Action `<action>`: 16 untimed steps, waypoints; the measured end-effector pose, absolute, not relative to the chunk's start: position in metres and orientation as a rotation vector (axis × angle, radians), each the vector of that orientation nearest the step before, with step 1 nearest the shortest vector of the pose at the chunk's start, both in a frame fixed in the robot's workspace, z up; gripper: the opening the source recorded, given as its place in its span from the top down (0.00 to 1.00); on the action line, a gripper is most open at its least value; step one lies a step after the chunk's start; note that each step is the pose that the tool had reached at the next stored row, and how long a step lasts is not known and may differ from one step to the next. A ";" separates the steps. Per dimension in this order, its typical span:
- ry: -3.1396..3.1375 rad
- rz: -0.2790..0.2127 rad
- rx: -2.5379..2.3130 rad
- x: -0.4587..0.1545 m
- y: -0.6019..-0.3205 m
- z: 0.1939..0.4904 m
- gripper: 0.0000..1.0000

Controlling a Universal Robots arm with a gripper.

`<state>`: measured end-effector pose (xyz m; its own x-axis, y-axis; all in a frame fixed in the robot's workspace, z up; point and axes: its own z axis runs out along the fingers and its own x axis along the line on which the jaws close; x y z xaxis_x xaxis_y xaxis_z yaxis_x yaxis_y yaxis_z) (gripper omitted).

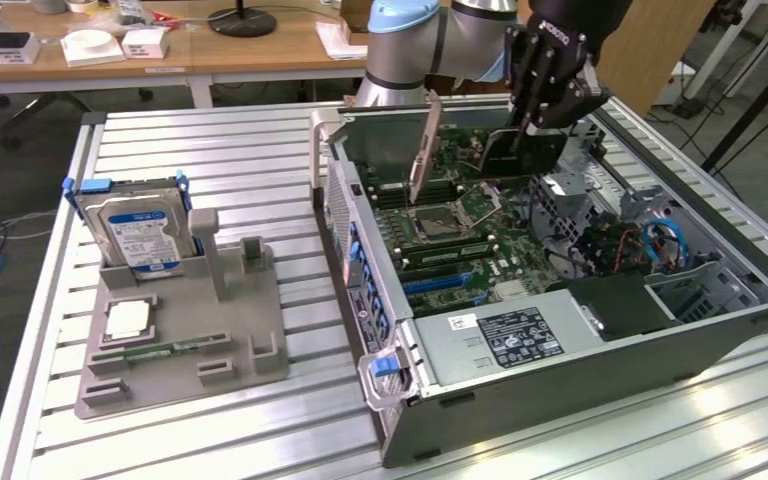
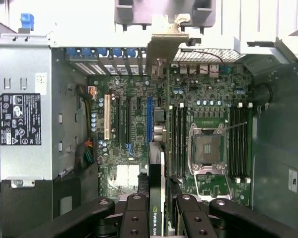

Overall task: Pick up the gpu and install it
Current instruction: 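Insert the gpu into the slot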

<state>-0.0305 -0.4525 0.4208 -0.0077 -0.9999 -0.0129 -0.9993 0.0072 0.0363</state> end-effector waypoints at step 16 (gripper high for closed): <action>-2.059 -0.052 2.347 -0.031 -0.452 0.421 0.74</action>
<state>-0.0305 -0.4525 0.4212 0.1301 -0.9914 -0.0129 -0.9908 -0.1305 0.0362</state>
